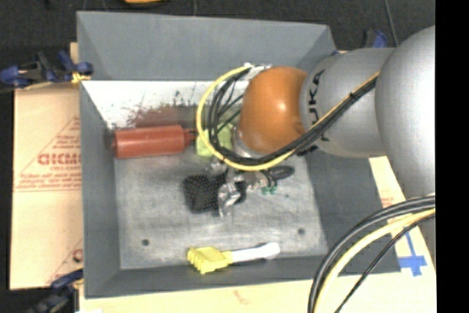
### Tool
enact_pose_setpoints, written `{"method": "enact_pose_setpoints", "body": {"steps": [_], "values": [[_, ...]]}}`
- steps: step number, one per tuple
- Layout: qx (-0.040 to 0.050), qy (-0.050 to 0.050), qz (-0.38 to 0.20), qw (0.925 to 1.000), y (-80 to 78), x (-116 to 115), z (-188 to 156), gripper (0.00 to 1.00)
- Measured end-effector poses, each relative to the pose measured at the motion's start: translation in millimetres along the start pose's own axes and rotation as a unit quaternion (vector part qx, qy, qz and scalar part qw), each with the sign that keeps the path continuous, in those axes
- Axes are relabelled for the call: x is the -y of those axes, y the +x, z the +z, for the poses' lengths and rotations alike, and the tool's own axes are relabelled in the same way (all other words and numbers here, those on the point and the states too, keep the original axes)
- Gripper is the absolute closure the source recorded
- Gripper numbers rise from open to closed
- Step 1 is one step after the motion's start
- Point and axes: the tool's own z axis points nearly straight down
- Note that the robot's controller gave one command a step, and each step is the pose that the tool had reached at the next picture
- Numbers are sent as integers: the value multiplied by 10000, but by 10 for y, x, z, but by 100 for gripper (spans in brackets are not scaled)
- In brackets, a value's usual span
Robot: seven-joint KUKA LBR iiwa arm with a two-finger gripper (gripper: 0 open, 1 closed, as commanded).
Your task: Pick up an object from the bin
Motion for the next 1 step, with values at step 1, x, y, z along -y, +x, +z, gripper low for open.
{"method": "enact_pose_setpoints", "body": {"steps": [1], "values": [[-163,31,155,9997,3,152,-1254,100]]}}
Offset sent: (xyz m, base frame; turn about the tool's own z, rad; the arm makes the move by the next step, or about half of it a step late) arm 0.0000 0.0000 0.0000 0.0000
